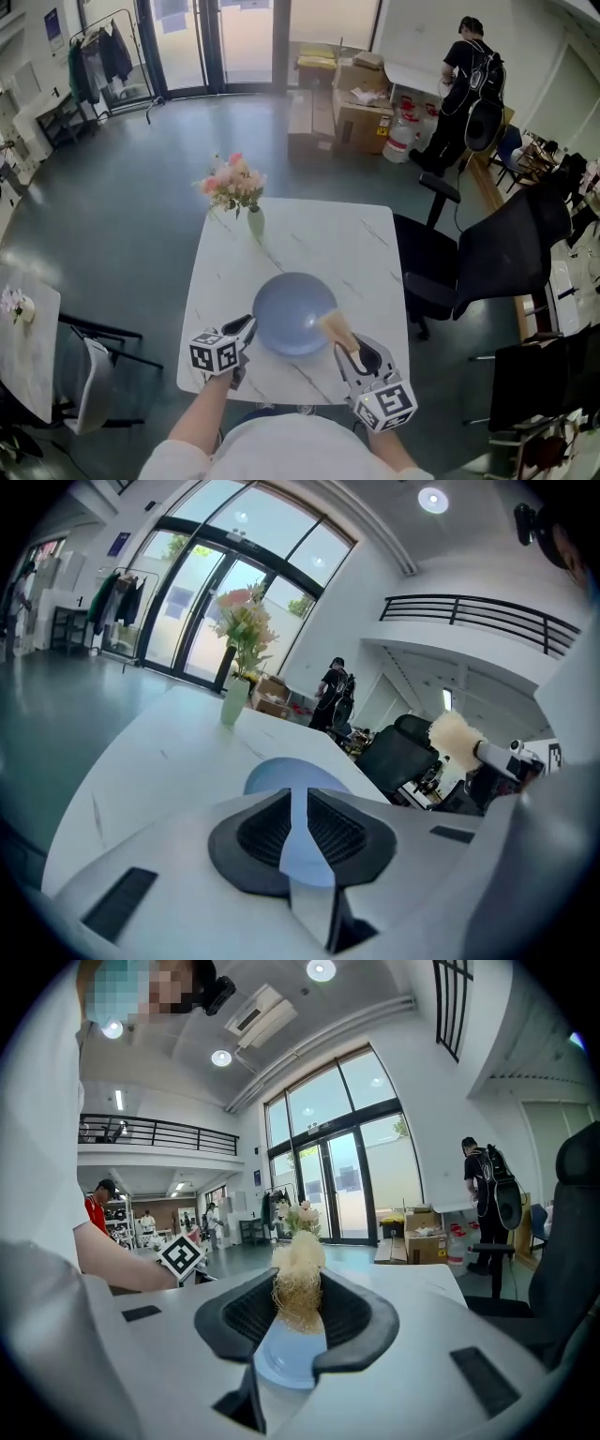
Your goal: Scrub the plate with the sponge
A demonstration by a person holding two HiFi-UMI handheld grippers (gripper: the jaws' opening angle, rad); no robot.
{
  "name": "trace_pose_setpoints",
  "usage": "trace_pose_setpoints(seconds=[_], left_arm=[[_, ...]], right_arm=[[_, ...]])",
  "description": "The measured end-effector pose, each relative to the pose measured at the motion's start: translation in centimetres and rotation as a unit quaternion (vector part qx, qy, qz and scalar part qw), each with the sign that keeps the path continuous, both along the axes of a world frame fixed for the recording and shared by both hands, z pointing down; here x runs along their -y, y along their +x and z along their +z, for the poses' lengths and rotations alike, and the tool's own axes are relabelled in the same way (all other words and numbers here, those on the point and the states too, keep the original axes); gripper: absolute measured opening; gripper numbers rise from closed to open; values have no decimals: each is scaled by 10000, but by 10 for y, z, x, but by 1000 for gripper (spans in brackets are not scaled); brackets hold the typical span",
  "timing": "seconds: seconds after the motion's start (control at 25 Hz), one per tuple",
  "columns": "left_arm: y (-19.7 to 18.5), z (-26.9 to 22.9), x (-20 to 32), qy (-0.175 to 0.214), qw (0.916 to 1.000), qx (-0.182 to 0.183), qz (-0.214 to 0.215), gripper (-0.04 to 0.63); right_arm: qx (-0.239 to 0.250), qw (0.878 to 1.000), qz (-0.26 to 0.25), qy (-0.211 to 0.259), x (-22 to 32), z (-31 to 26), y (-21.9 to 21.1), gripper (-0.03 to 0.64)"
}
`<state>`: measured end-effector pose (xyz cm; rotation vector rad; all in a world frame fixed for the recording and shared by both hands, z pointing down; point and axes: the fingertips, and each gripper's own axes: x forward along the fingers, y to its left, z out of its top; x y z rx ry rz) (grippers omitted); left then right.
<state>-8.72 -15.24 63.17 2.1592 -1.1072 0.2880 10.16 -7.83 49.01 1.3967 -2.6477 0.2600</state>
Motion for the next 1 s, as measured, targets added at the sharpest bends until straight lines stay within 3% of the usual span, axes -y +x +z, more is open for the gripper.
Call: trace_pose_setpoints(seconds=[0.08, 0.16, 0.2, 0.56, 0.8, 1.0], left_arm=[[0, 13, 8, -166, 9998, 61, -12, 52], [0, 26, 15, -346, 9993, 119, -42, 166], [0, 32, 17, -427, 9990, 127, -54, 181], [-3, 69, 28, -969, 9948, 159, -258, 230], [0, 83, 37, -1143, 9928, 296, -217, 232], [4, 97, 40, -1402, 9897, 179, -248, 230]], right_arm=[[-34, 10000, 43, -69, 3, 4, -2, 123], [-52, 9999, 33, -102, 5, 9, -4, 123], [-60, 9999, 24, -115, 6, 11, -4, 123], [-119, 9997, -41, -217, 15, 18, -10, 123], [-191, 9994, -62, -277, 20, 20, -11, 123], [-201, 9993, -54, -302, 19, 24, -12, 123]])
